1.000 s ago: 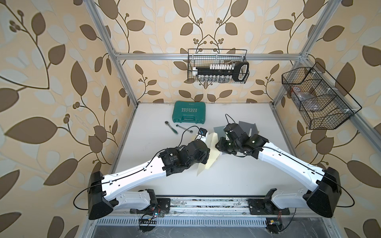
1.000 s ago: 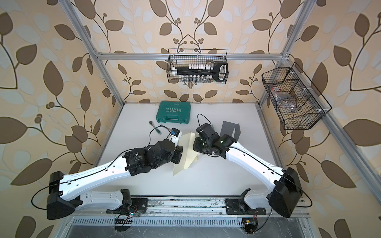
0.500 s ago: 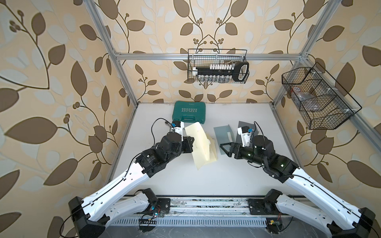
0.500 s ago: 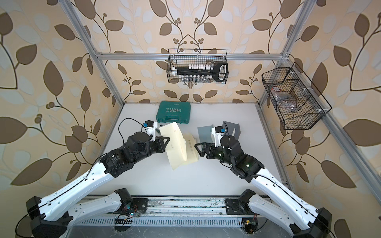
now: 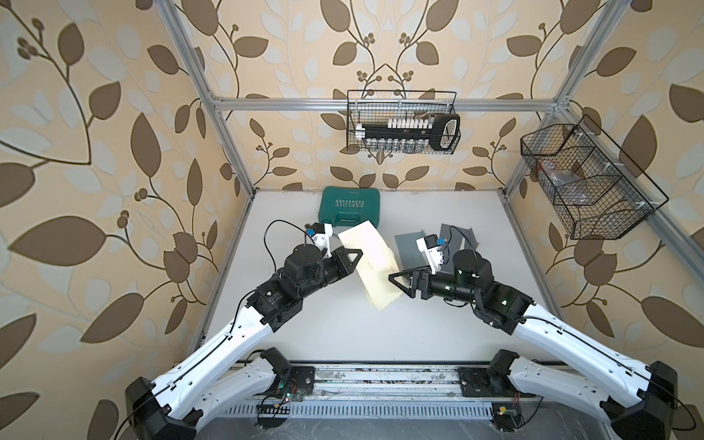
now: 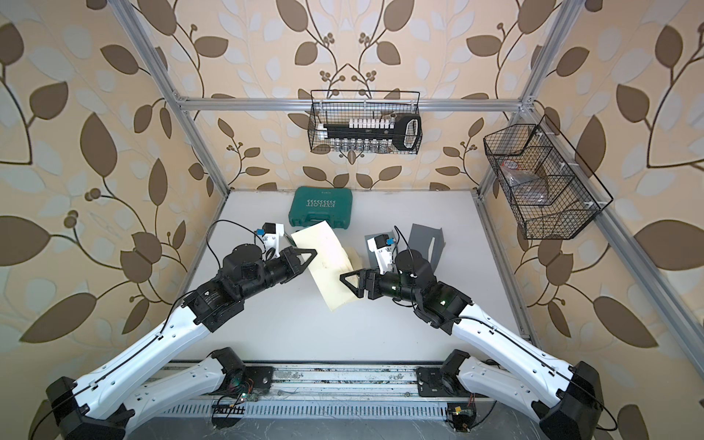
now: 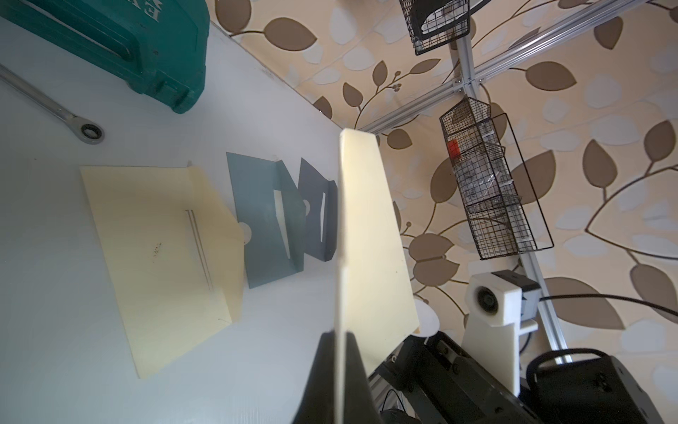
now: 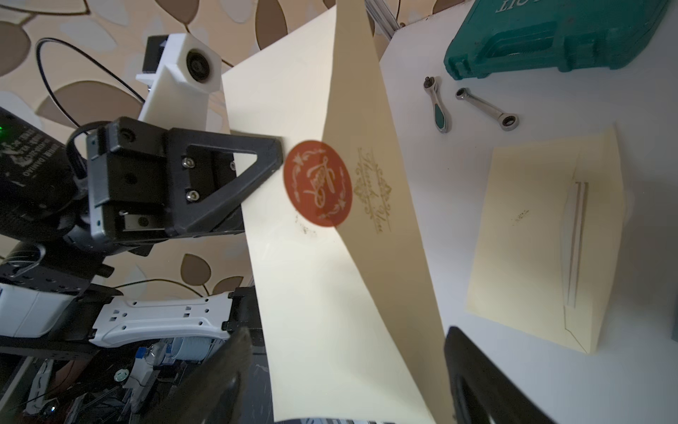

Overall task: Open the envelope
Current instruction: Place the envelope at the center of the board.

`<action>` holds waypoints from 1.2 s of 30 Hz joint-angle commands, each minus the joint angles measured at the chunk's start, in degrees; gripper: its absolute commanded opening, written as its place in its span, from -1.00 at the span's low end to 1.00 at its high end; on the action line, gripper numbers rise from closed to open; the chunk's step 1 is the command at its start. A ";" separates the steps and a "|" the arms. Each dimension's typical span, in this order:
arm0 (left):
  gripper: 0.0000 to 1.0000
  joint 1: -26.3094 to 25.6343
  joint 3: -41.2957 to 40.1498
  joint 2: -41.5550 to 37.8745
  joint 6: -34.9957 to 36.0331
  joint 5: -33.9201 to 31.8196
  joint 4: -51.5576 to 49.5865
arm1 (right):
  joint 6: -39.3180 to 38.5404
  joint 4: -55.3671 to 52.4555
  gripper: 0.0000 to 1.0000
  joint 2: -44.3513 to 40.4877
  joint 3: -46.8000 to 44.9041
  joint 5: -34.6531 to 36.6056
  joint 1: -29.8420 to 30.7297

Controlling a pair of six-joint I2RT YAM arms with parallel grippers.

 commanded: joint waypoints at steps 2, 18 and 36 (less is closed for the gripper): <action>-1.00 1.05 0.05 -0.71 -1.83 4.63 6.77 | 0.39 1.09 0.64 0.18 -1.56 3.29 0.06; -1.00 1.69 -0.49 -1.48 -2.16 5.77 7.89 | 7.99 12.90 0.07 0.95 -4.89 -13.74 -7.12; -1.00 1.88 -0.23 -2.39 -1.37 2.18 2.84 | 10.11 14.38 -0.92 0.17 -5.68 -18.94 -11.33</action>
